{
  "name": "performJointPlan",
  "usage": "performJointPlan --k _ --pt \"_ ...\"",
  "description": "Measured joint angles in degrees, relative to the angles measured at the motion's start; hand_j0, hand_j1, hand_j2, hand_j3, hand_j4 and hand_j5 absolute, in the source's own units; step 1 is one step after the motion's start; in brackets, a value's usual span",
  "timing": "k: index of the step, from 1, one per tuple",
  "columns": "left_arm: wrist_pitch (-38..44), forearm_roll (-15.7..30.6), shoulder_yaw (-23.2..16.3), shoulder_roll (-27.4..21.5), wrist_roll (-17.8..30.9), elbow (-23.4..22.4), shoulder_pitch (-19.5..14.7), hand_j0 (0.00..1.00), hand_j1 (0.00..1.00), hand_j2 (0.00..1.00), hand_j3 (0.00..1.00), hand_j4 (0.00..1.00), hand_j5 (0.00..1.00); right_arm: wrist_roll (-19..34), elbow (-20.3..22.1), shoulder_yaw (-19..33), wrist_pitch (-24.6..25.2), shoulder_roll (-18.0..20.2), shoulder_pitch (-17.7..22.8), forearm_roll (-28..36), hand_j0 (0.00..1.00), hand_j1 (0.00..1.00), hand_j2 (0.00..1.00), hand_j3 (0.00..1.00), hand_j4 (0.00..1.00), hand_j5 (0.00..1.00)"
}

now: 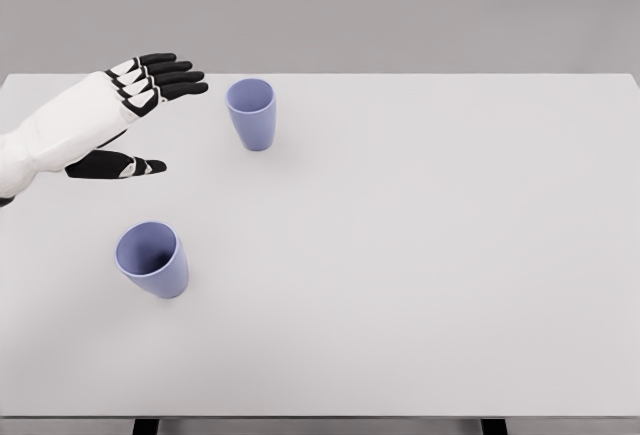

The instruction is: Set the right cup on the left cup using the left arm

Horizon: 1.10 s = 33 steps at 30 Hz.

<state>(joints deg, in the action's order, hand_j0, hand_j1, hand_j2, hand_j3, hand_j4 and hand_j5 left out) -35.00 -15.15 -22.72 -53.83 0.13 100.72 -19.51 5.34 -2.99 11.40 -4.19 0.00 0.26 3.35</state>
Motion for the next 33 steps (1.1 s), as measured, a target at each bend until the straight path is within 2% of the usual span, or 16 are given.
performJointPlan --k 10,20,21,23,25,26,27,30,32,33 --pt "0.0 -1.5 0.4 -0.2 0.1 -0.5 -0.1 1.00 1.00 1.00 1.00 1.00 1.00 0.1 -0.1 0.0 0.0 0.0 0.0 0.0 1.00 1.00 1.00 1.00 1.00 1.00" --pt "0.0 -6.5 1.8 0.0 1.0 -2.0 -0.9 1.00 1.00 1.00 1.00 1.00 1.00 0.1 -0.1 0.0 0.0 0.0 0.0 0.0 1.00 1.00 1.00 1.00 1.00 1.00" --pt "0.0 -6.8 1.9 0.0 3.0 -2.0 -1.7 1.00 1.00 1.00 1.00 1.00 1.00 0.1 -0.1 0.0 0.0 0.0 0.0 0.0 1.00 1.00 1.00 1.00 1.00 1.00" --pt "0.0 -6.6 2.2 0.0 11.6 -2.1 -4.0 1.00 1.00 1.00 1.00 1.00 1.00 0.1 -0.1 0.0 0.0 0.0 0.0 0.0 1.00 1.00 1.00 1.00 1.00 1.00" --pt "0.0 -2.7 2.3 -0.1 22.1 -2.3 -7.9 1.00 1.00 1.00 1.00 1.00 1.00 0.1 -0.1 0.0 0.0 0.0 0.0 0.0 1.00 1.00 1.00 1.00 1.00 1.00" --pt "-0.1 0.0 2.3 -0.1 25.7 -2.3 -8.6 1.00 1.00 1.00 1.00 1.00 1.00 0.1 -0.1 0.0 0.0 0.0 0.0 0.0 1.00 1.00 1.00 1.00 1.00 1.00" --pt "-0.1 2.7 2.3 0.0 28.3 -2.3 -11.7 1.00 1.00 1.00 1.00 1.00 1.00 0.1 -0.1 0.0 0.0 0.0 0.0 0.0 1.00 1.00 1.00 1.00 1.00 1.00" --pt "3.2 7.9 1.9 0.3 32.5 -2.5 -16.3 1.00 1.00 1.00 1.00 1.00 1.00 0.1 -0.1 0.0 0.0 0.0 0.0 0.0 1.00 1.00 1.00 1.00 1.00 1.00" --pt "9.0 9.4 1.8 1.7 33.7 -2.6 -18.2 1.00 1.00 1.00 1.00 1.00 1.00 0.1 -0.1 0.0 0.0 0.0 0.0 0.0 1.00 1.00 1.00 1.00 1.00 1.00" --pt "12.4 9.7 1.6 3.0 34.0 -2.7 -20.3 1.00 1.00 1.00 1.00 1.00 1.00 0.1 -0.1 0.0 0.0 0.0 0.0 0.0 1.00 1.00 1.00 1.00 1.00 1.00"
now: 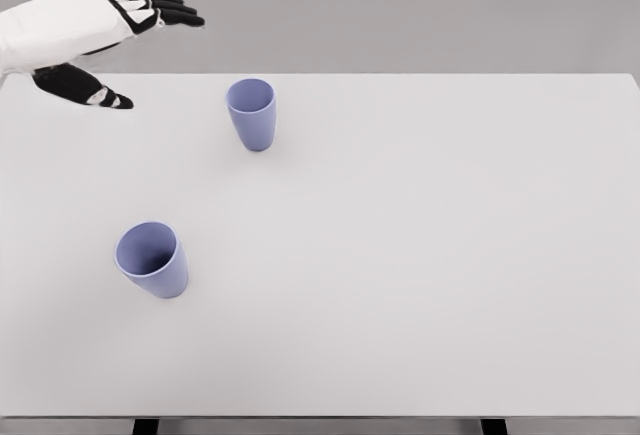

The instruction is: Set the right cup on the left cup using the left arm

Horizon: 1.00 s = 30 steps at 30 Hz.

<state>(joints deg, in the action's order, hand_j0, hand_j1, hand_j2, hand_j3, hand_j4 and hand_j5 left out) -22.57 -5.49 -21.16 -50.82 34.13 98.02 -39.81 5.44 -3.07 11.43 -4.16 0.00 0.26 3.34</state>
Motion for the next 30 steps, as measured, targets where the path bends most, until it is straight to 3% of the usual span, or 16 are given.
performJointPlan --k 4,8,15,19,22,30 --pt "8.2 -1.6 -4.0 4.1 0.6 -4.5 -5.8 1.00 1.00 1.00 1.00 1.00 1.00 0.0 0.0 0.0 0.0 0.0 0.0 0.0 1.00 1.00 1.00 1.00 1.00 1.00" --pt "10.1 -2.2 -16.0 5.4 0.8 -9.4 -11.7 1.00 1.00 1.00 1.00 1.00 1.00 0.0 0.0 0.0 0.0 0.0 0.0 0.0 1.00 1.00 1.00 1.00 1.00 1.00" --pt "10.4 -1.8 -32.9 5.6 0.9 -11.2 -23.9 1.00 1.00 1.00 1.00 1.00 1.00 0.0 0.0 0.0 0.0 0.0 0.0 0.0 1.00 1.00 1.00 1.00 1.00 1.00" --pt "10.6 -0.9 -38.7 7.6 0.9 -14.9 -28.7 1.00 1.00 1.00 1.00 1.00 1.00 0.0 0.0 0.0 0.0 0.0 0.0 0.0 1.00 1.00 1.00 1.00 1.00 1.00" --pt "10.4 -0.6 -41.9 9.9 0.9 -18.2 -29.6 1.00 1.00 1.00 1.00 1.00 1.00 0.0 0.0 0.0 0.0 0.0 0.0 0.0 1.00 1.00 1.00 1.00 1.00 1.00" --pt "5.9 -2.2 -43.9 14.0 0.9 -23.0 -31.0 1.00 1.00 1.00 1.00 1.00 1.00 0.0 0.0 0.0 0.0 0.0 0.0 0.0 1.00 1.00 1.00 1.00 1.00 1.00"
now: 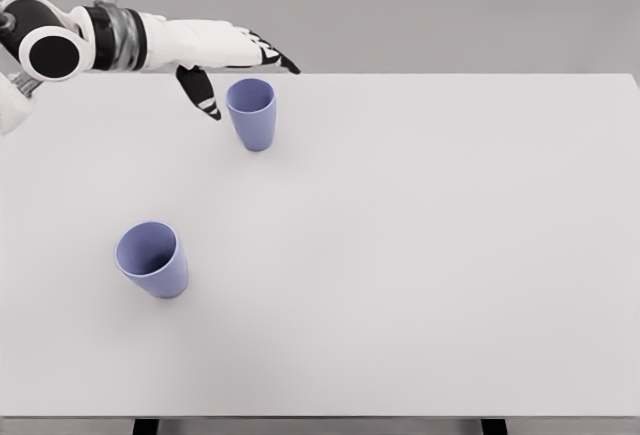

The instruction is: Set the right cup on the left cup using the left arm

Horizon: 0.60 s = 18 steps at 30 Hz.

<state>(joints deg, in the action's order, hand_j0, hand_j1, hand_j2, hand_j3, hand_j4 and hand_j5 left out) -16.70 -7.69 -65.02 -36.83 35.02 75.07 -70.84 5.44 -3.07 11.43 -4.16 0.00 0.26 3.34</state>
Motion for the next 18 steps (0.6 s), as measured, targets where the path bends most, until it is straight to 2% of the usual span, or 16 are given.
performJointPlan --k 4,10,18 --pt "-1.0 1.7 -0.2 1.5 0.0 -4.5 -0.1 1.00 1.00 1.00 1.00 1.00 1.00 0.0 0.0 0.0 0.0 0.0 0.0 0.0 1.00 1.00 1.00 1.00 1.00 1.00" --pt "-1.0 4.6 -0.4 3.1 0.0 -8.4 -0.1 1.00 1.00 1.00 1.00 1.00 1.00 0.0 0.0 0.0 0.0 0.0 0.0 0.0 1.00 1.00 1.00 1.00 1.00 1.00" --pt "-0.7 4.9 -2.4 6.9 0.0 -14.4 -0.4 1.00 1.00 1.00 1.00 1.00 1.00 0.0 0.0 0.0 0.0 0.0 0.0 0.0 1.00 1.00 1.00 1.00 1.00 1.00"
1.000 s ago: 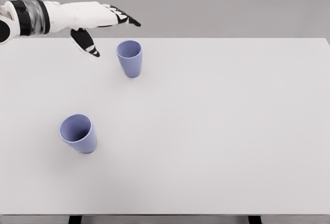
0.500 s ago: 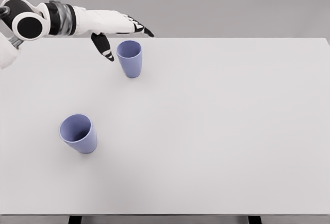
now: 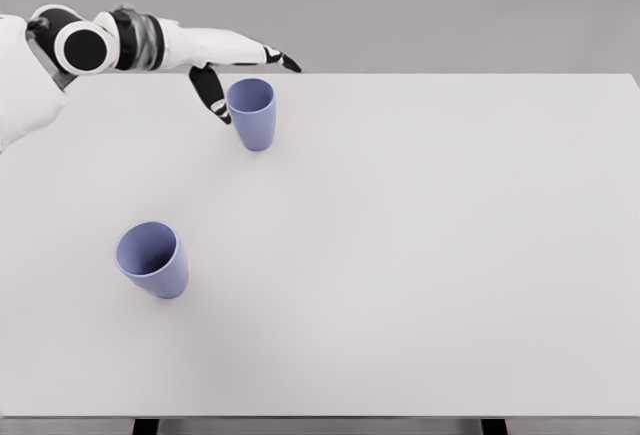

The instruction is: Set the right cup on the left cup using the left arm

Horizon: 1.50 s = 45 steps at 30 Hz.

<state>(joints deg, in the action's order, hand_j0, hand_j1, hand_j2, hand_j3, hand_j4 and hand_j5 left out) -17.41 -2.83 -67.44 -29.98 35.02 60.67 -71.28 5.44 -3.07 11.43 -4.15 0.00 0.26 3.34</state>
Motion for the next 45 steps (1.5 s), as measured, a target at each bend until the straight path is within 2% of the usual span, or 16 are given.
performJointPlan --k 9,15,29,45 --pt "0.3 -1.5 -2.4 0.9 0.0 -1.9 -1.1 1.00 1.00 1.00 1.00 1.00 1.00 0.0 0.0 0.0 0.0 0.0 0.0 0.0 1.00 1.00 1.00 1.00 1.00 1.00" --pt "0.1 -2.9 -3.0 3.1 0.0 -4.7 -2.4 1.00 1.00 1.00 1.00 1.00 1.00 0.0 0.0 0.0 0.0 0.0 0.0 0.0 1.00 1.00 1.00 1.00 1.00 1.00" --pt "-0.1 -4.9 -4.2 5.9 0.0 -10.1 -2.5 1.00 1.00 1.00 1.00 1.00 1.00 0.0 0.0 0.0 0.0 0.0 0.0 0.0 1.00 1.00 1.00 1.00 1.00 1.00" --pt "0.3 -6.4 -5.0 8.5 0.0 -13.5 -2.5 1.00 1.00 1.00 1.00 1.00 1.00 0.0 0.0 0.0 0.0 0.0 0.0 0.0 1.00 1.00 1.00 1.00 1.00 1.00"
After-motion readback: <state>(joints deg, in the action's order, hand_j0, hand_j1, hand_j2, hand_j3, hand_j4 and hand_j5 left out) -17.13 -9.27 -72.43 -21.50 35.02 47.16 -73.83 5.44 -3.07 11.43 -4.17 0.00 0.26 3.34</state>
